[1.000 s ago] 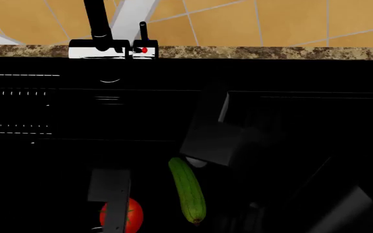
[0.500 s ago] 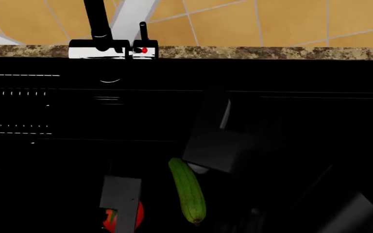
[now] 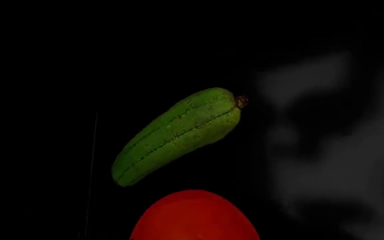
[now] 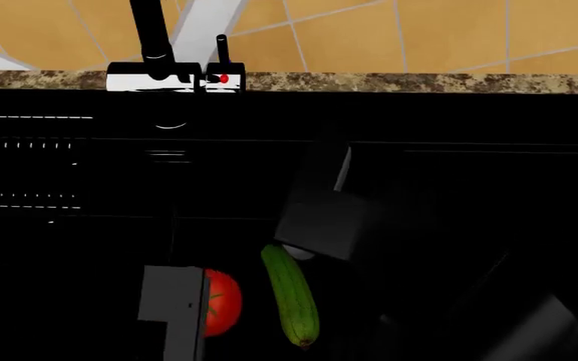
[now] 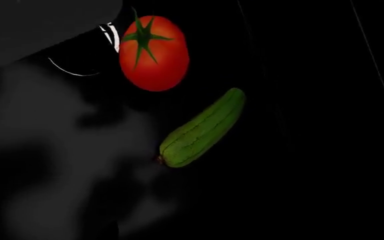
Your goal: Pick the vegetables from the sink and place them on the cutting board.
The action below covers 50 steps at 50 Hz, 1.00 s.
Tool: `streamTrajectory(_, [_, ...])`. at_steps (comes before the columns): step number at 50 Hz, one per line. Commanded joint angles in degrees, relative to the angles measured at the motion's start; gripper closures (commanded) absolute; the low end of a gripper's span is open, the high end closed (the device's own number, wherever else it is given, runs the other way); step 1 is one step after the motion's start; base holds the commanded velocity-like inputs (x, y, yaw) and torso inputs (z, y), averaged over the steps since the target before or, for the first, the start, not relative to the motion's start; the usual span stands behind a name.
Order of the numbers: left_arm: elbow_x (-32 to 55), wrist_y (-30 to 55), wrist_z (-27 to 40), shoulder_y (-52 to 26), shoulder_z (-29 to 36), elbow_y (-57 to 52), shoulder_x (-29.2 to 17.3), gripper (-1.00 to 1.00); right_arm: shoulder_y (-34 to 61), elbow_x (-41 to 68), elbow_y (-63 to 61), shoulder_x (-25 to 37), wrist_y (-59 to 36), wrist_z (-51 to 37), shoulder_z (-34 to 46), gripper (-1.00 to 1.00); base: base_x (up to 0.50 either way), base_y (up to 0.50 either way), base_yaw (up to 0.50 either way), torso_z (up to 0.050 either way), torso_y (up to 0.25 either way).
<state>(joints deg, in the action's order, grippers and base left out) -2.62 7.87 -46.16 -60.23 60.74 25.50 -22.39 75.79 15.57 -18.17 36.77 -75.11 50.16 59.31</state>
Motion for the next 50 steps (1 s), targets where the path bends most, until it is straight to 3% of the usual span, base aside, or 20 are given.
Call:
streamTrajectory(1, [5.7, 3.3, 4.7, 3.7, -6.5, -19.0, -9.1, 1.0, 1.1, 0.7, -0.3, -3.6, -4.0, -1.9, -2.9, -1.0, 0.04, 0.0, 0.0, 0.0, 0.0])
streamTrajectory(8, [6.1, 6.0, 7.2, 6.7, -8.9, -31.6, -16.6, 1.0, 3.0, 0.2, 0.9, -5.5, -7.0, -2.7, -2.6, -1.0, 0.04, 0.0, 0.0, 0.0, 0.0])
streamTrajectory(19, [7.3, 7.0, 15.6, 9.1, -16.4, -40.7, -22.9, 1.0, 5.0, 0.1, 9.6, -11.1, -13.7, -4.5, -4.7, -1.0, 0.04, 0.0, 0.0, 0.0, 0.0])
streamTrajectory(28, [8.7, 7.6, 18.9, 11.8, -19.2, -44.6, -26.1, 1.0, 10.1, 20.2, 22.0, -15.3, -14.8, -19.8, -2.9, -1.0, 0.04, 0.0, 0.0, 0.0, 0.0])
streamTrajectory(33, [10.0, 7.0, 21.2, 13.7, -21.1, -45.1, -27.5, 1.0, 9.9, 25.6, 27.7, -18.1, -14.6, -25.0, -3.8, -1.0, 0.04, 0.0, 0.0, 0.0, 0.0])
streamTrajectory(42, [11.5, 5.7, 23.1, 15.8, -22.8, -45.9, -28.7, 1.0, 11.2, 23.9, 39.8, -23.2, -9.9, -24.7, -0.3, -1.0, 0.04, 0.0, 0.0, 0.0, 0.0])
streamTrajectory(50, [11.9, 3.3, 23.7, 17.2, -23.2, -44.7, -29.0, 1.0, 11.1, 21.5, 49.4, -26.3, -4.3, -26.2, -2.6, -1.0, 0.04, 0.0, 0.0, 0.0, 0.0])
